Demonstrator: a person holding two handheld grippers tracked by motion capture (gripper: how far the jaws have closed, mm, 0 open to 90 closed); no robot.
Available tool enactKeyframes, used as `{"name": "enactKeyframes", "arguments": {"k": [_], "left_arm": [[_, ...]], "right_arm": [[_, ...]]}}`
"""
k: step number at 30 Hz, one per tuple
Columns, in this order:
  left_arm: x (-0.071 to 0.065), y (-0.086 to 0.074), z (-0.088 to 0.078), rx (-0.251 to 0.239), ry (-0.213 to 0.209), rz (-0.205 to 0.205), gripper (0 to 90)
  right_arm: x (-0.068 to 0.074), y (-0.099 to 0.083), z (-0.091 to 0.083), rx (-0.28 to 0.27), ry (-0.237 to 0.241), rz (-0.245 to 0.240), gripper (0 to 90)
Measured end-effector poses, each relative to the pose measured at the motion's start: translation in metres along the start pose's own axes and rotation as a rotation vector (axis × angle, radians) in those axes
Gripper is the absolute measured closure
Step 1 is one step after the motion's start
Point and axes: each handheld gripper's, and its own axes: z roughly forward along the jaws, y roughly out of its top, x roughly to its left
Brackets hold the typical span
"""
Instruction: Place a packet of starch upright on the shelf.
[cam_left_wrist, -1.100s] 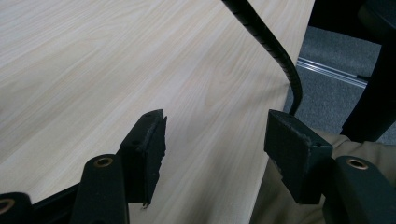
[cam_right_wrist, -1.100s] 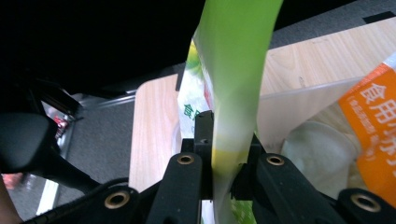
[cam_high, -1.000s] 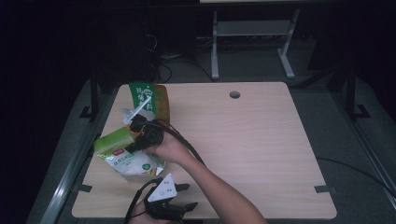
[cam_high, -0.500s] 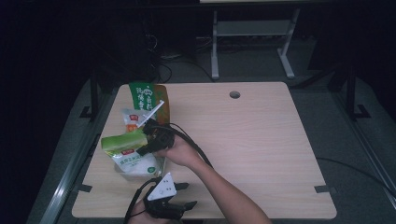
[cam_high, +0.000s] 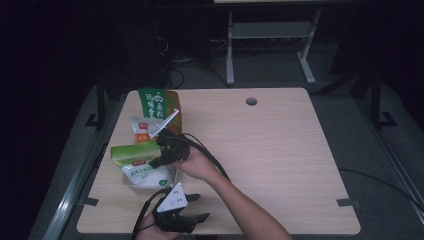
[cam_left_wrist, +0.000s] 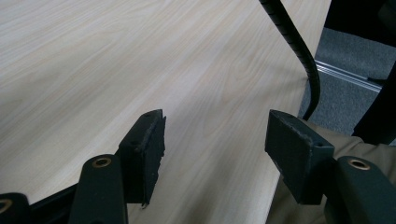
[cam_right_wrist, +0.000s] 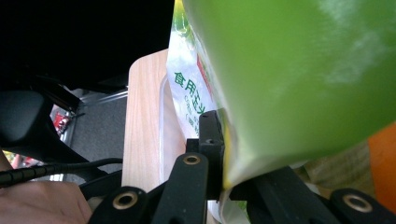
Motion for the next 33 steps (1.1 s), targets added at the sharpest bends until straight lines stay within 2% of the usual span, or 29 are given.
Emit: {"name": "enactKeyframes", "arguments": {"k": [4,6,11,17,22,26,33], "left_arm": [[0.001,0.0,0.0,0.007,-0.001,0.008,37.3],[0.001,0.0,0.0,0.006,0.0,0.007,37.4],[0.001,0.0,0.0,0.002,0.003,0.001,37.4],[0.002,0.0,-0.001,-0.003,0.007,-0.006,36.6],[0.003,0.0,-0.001,-0.004,0.012,-0.017,35.6],[0.005,0.0,-0.001,-0.005,0.019,-0.019,34.3],[0.006,0.0,0.0,-0.008,0.027,-0.022,32.0]], "right_arm": [[0.001,0.001,-0.006,-0.036,-0.005,-0.007,82.5],[0.001,0.002,-0.009,-0.037,-0.01,-0.002,82.4],[0.002,0.001,-0.006,-0.038,-0.002,-0.022,89.1],[0.001,-0.003,-0.006,-0.048,0.01,-0.022,89.3],[0.002,-0.003,-0.007,-0.05,0.008,-0.019,85.2],[0.001,-0.005,-0.013,-0.086,0.024,-0.007,80.2],[0.001,-0.009,-0.02,-0.099,0.022,-0.015,76.6]]}}
